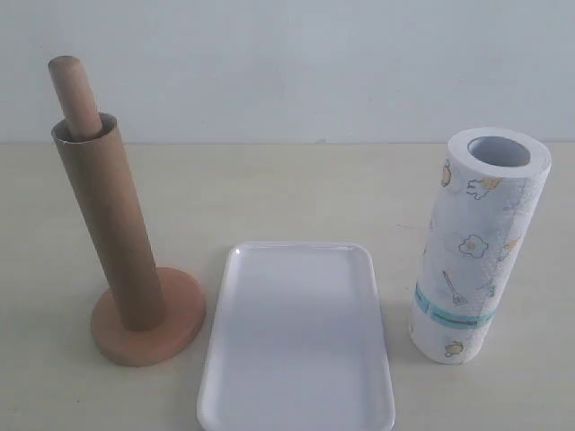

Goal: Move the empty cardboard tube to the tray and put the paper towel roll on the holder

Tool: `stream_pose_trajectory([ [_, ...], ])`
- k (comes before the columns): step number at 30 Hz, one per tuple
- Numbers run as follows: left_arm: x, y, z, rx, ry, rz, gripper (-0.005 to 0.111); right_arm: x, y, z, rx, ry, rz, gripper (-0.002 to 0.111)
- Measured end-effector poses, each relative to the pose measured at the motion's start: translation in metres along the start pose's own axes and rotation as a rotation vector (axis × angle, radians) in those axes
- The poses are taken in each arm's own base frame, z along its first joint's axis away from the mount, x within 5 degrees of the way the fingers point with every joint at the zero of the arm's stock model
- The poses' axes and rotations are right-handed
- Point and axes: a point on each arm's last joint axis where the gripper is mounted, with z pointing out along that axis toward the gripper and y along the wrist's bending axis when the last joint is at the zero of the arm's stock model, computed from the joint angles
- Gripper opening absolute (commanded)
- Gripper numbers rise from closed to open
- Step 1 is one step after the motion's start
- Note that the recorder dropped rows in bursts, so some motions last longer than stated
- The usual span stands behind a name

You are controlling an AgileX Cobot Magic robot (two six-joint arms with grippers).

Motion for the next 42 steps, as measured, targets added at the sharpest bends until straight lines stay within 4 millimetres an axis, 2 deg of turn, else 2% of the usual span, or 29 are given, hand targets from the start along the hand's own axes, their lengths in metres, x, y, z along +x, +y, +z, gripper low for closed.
stream_pose_trajectory([
  [36,0.0,0.0,0.0,-0.001,0.0,0.013,0.004,0.0,0.002,0.0,-0.044,0.007,-0.009,0.003],
  [38,-0.004,0.0,-0.001,-0.001,-0.015,0.018,0.004,0.0,0.002,0.0,-0.044,0.007,-0.009,0.003],
  [40,-0.023,-0.003,-0.008,0.016,-0.069,-0.024,0.004,0.0,0.002,0.0,-0.044,0.007,-0.009,0.003],
  [42,-0.049,-0.007,-0.021,0.048,-0.158,-0.084,0.004,0.0,0.002,0.0,-0.044,0.007,-0.009,0.003],
])
